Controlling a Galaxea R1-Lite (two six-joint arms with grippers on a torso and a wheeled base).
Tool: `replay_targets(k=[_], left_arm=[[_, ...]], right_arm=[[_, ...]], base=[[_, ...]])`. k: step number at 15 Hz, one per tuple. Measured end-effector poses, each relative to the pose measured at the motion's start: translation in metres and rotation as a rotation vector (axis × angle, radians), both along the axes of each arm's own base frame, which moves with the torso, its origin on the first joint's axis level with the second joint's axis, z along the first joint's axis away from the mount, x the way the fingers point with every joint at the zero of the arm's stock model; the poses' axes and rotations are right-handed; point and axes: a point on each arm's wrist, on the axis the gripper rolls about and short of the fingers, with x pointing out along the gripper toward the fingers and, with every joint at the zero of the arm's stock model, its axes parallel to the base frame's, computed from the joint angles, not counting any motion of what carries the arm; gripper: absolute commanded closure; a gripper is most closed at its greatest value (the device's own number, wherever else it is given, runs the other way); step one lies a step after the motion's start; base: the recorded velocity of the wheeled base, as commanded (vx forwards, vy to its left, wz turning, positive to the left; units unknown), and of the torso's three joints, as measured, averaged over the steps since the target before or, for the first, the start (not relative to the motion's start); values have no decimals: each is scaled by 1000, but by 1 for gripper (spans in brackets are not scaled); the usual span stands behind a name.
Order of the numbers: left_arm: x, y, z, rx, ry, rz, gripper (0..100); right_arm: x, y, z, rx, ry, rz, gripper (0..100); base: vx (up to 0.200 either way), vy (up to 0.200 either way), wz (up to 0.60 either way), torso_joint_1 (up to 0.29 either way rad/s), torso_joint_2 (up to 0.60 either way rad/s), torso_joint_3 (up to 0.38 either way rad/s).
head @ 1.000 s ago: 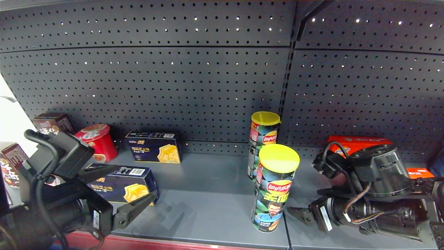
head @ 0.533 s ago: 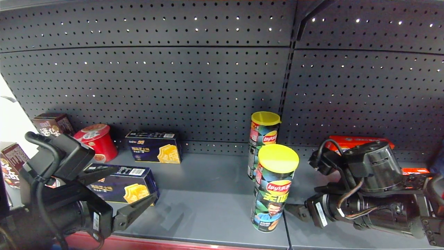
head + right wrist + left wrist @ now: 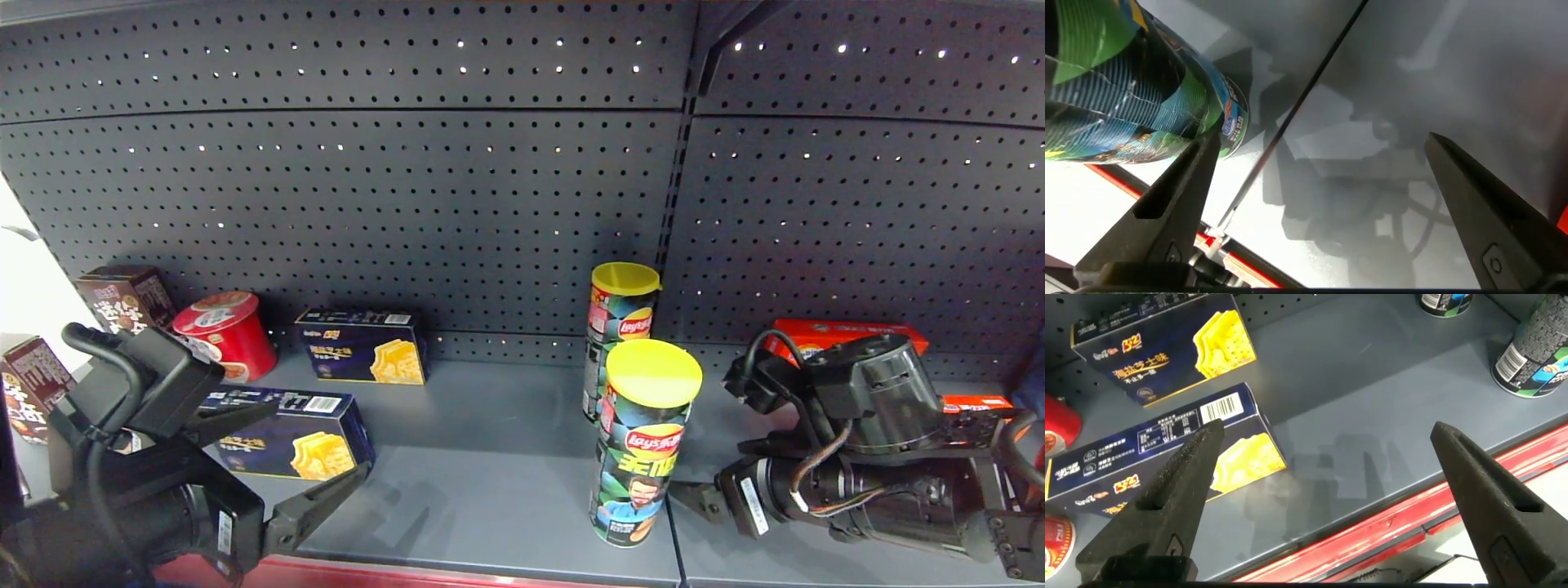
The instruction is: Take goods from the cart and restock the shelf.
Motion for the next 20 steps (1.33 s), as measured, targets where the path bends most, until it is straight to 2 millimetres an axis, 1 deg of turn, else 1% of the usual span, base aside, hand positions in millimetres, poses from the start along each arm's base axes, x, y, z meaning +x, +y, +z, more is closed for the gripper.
replay_targets(k=[6, 9, 11, 14, 17, 20], left_arm=[[0, 0, 0, 0, 0, 0, 0], [0, 1, -1, 1, 2, 4, 0], [-1, 1, -1, 1, 3, 5, 0], [-7, 5, -1, -3, -9, 12, 0], [-25, 18, -4, -10, -36, 52, 0], [-48, 36, -11, -16, -83, 142, 0]], right_arm=[[1, 3, -2, 6, 4, 14, 0], [-3, -3, -6, -2, 16, 7, 0], [-10, -13, -6, -1, 18, -9, 0], [-22, -34, 8, 40, -33, -49, 0], [-43, -66, 26, 96, -123, -132, 0], [-71, -100, 32, 130, -205, -241, 0]], base=[[0, 0, 0, 0, 0, 0], [0, 0, 0, 0, 0, 0], [0, 0, 0, 0, 0, 0], [0, 0, 0, 0, 0, 0], [0, 0, 0, 0, 0, 0], [0, 0, 0, 0, 0, 0]])
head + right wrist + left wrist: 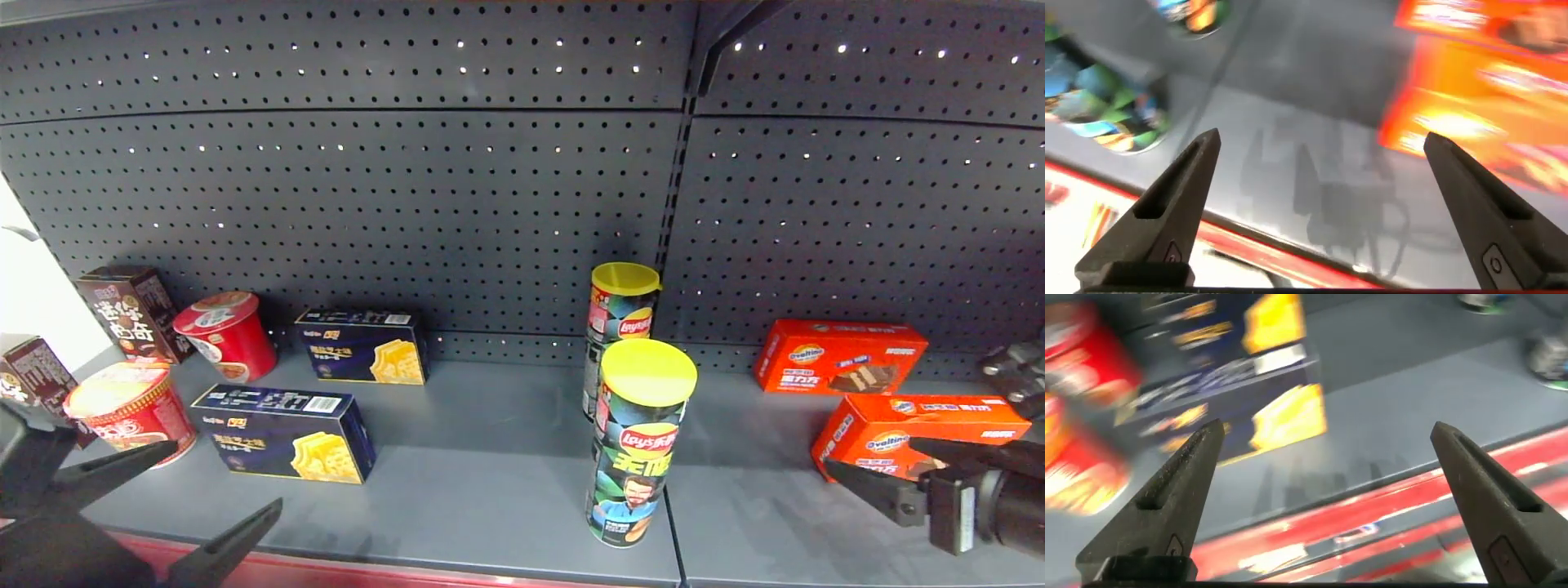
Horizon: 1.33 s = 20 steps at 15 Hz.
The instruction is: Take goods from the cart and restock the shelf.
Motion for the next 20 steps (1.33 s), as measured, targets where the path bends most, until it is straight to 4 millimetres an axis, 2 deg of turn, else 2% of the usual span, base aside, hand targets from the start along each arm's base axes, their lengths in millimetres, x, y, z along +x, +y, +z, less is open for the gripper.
replay_targets(k=[2, 5, 9, 11, 14, 18, 20], left_arm=[[-17, 13, -5, 2, -46, 129, 0], [-44, 26, -22, 22, -106, 347, 0], [-82, 36, -63, 50, -77, 554, 0], [-100, 34, -80, 32, -51, 507, 0], [-117, 31, -84, -28, -155, 349, 0], [-125, 29, -84, -92, -232, 276, 0], [-126, 29, -84, -102, -238, 234, 0]], right_arm=[[-25, -18, -1, 16, -49, -70, 0], [-71, -38, -15, -2, -72, -186, 0], [-120, -53, -46, -21, -147, -388, 0], [-138, -54, -64, -26, -219, -421, 0], [-154, -54, -87, -57, -335, -421, 0], [-160, -54, -94, -47, -400, -427, 0], [-161, -54, -95, -47, -409, -425, 0]], base=[[0, 0, 0, 0, 0, 0], [0, 0, 0, 0, 0, 0], [0, 0, 0, 0, 0, 0], [0, 0, 0, 0, 0, 0], [0, 0, 0, 0, 0, 0], [0, 0, 0, 0, 0, 0], [0, 0, -600, 7, 0, -5]])
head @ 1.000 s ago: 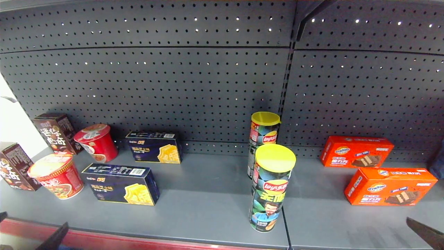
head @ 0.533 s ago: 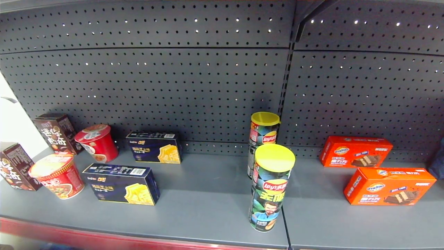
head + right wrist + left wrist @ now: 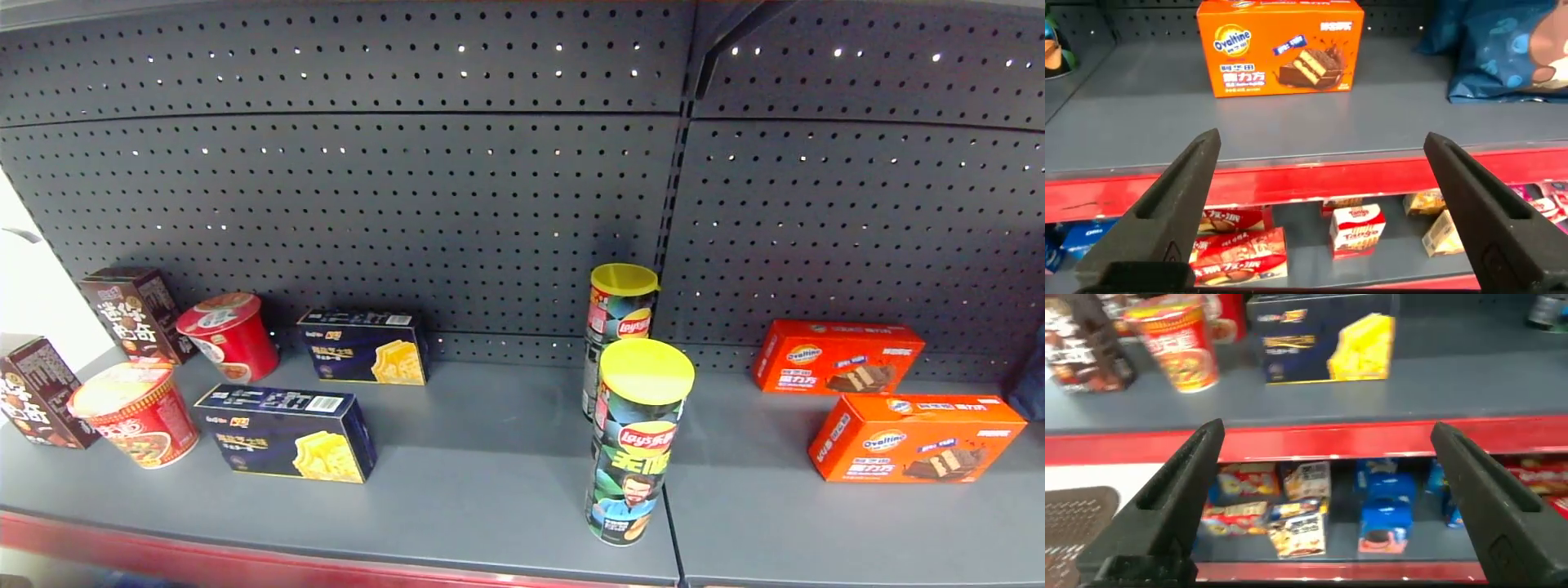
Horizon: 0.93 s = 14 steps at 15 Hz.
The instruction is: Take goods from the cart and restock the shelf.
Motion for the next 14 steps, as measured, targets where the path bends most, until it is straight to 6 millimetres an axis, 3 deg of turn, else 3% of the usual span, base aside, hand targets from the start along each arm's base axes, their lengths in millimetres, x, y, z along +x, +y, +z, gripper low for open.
replay_targets(k=[14], left_arm=[[-1, 0, 0, -6, -5, -15, 0]], right_arm=[[0, 1, -1, -1, -7, 64, 0]], base=[[0, 0, -43, 0, 0, 0]])
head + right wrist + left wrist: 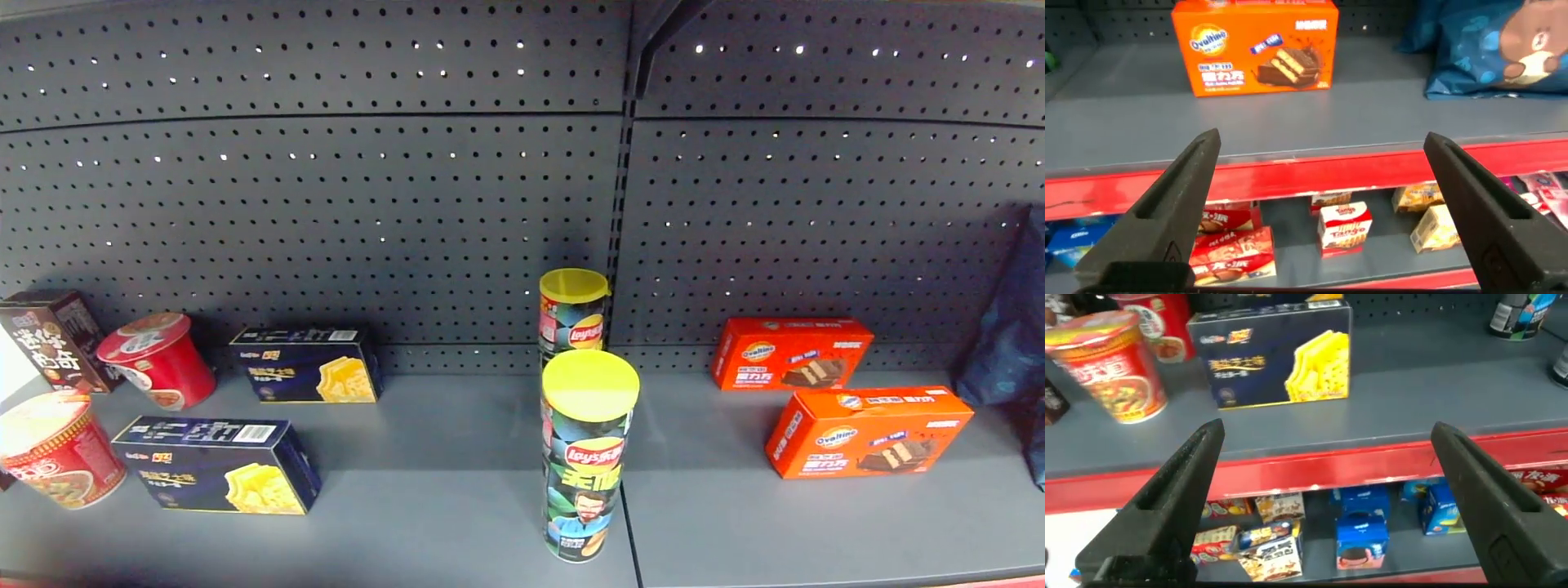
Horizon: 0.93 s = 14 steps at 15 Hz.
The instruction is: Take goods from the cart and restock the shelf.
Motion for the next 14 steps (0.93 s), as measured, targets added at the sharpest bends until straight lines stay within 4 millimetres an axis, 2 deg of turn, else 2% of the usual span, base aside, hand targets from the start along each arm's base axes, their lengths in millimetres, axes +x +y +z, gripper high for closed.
replay_targets(k=[14], left_arm=[[0, 0, 0, 1, -1, 1, 0]], right_arm=[[0, 0, 0, 2, 3, 22, 0]], base=[[0, 0, 0, 0, 0, 0]])
